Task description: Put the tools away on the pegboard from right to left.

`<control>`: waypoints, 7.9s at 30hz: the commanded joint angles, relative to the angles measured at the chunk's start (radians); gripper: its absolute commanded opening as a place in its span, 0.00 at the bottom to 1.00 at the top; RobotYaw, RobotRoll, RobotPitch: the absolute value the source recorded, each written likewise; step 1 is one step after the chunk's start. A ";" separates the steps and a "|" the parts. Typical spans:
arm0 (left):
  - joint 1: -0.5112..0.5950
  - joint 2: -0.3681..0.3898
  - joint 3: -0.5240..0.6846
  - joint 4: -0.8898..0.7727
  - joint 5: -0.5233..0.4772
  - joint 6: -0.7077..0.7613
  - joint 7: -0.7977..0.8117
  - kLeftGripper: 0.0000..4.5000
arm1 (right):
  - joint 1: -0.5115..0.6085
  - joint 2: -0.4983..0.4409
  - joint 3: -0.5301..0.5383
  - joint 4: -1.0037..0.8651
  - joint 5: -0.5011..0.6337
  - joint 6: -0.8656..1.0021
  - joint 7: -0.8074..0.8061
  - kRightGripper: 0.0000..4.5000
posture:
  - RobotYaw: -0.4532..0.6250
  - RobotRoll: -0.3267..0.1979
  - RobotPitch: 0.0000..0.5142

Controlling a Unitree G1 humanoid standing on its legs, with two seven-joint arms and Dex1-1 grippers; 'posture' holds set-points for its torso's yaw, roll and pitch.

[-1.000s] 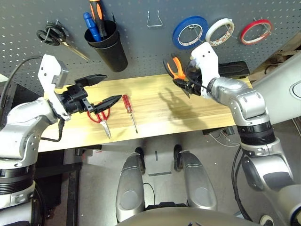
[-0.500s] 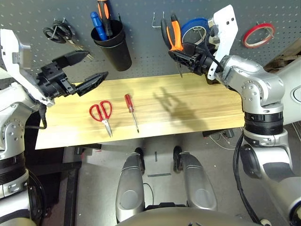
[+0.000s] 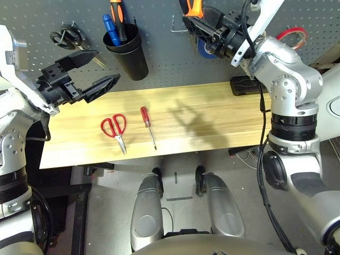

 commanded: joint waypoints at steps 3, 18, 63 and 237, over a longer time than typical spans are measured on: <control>-0.001 -0.009 -0.018 -0.001 -0.007 0.007 0.004 1.00 | -0.052 0.015 0.049 0.050 -0.088 -0.178 -0.019 0.46 | 0.44 0.62 0.41; -0.034 -0.012 -0.048 0.022 0.001 0.002 -0.002 1.00 | -0.054 0.045 0.219 0.251 -0.417 -0.585 -0.131 0.46 | 0.43 0.62 0.41; -0.048 0.002 -0.060 -0.009 -0.018 0.047 -0.008 1.00 | -0.227 0.185 0.167 0.766 -0.505 -0.931 -0.390 0.46 | 0.46 0.62 0.44; 0.158 -0.419 -0.217 -0.437 0.474 0.653 0.640 0.19 | 0.540 -0.429 0.096 0.263 0.073 -0.378 0.913 1.00 | 0.53 0.62 0.56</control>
